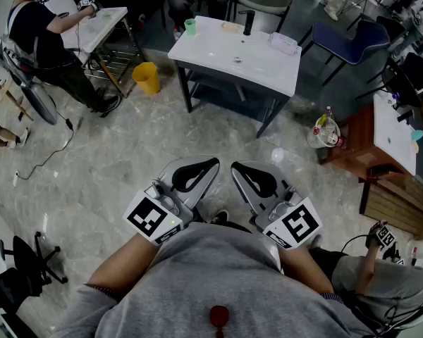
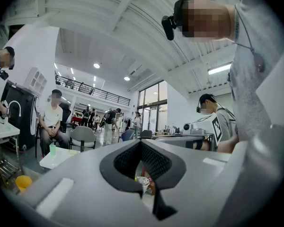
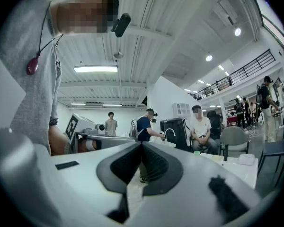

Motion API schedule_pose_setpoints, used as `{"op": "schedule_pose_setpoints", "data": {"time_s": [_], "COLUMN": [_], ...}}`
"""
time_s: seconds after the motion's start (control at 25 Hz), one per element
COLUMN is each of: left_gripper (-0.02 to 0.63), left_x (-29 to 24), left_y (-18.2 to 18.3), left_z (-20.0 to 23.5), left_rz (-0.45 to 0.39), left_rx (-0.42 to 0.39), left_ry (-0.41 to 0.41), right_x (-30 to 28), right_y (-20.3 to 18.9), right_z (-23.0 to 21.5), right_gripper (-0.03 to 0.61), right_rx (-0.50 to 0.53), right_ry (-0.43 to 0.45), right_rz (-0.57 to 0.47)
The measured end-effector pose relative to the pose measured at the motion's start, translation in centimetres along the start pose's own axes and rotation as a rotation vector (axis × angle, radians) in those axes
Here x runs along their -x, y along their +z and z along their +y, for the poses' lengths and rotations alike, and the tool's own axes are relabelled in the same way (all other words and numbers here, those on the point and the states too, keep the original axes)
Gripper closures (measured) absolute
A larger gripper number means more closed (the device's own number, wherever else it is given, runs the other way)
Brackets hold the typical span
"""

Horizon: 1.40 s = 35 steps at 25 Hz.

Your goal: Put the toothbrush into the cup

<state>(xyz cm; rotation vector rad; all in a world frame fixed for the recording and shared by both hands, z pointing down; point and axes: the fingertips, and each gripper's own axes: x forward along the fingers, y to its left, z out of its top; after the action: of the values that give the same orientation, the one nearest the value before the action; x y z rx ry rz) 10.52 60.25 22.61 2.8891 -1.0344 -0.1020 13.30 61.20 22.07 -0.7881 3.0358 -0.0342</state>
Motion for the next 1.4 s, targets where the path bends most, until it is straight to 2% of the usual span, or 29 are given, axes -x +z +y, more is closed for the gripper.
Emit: {"op": "schedule_pose_setpoints", "data": {"time_s": [0.44,0.72,0.84,1.04,1.4], "left_gripper": [0.607,0.607,0.606,0.606,0.606], "left_x": [0.4,-0.4,-0.4,-0.5,-0.3], "left_y": [0.4,0.9,0.9,1.1,2.0], "left_z": [0.3,1.9,3.5,7.0,15.3], "left_rz": [0.014,0.000,0.012,-0.018,-0.025], "left_rx": [-0.067,-0.101,-0.096,-0.089,-0.065], "left_ry": [0.013,0.037,0.053,0.056,-0.007], "right_x": [-0.3,-1.0,-2.3,-5.1,-13.0], "right_y": [0.4,0.9,1.2,1.3,1.4], "right_z": [0.3,-1.5,-2.1,-3.6,-6.1], "right_gripper": [0.565,0.563,0.563,0.563,0.563], "right_rx": [0.019,0.037,0.034,0.039,0.030], "right_ry": [0.004,-0.012,-0.007,-0.020,-0.071], "right_rz": [-0.010,-0.019,-0.025,-0.024,-0.018]}}
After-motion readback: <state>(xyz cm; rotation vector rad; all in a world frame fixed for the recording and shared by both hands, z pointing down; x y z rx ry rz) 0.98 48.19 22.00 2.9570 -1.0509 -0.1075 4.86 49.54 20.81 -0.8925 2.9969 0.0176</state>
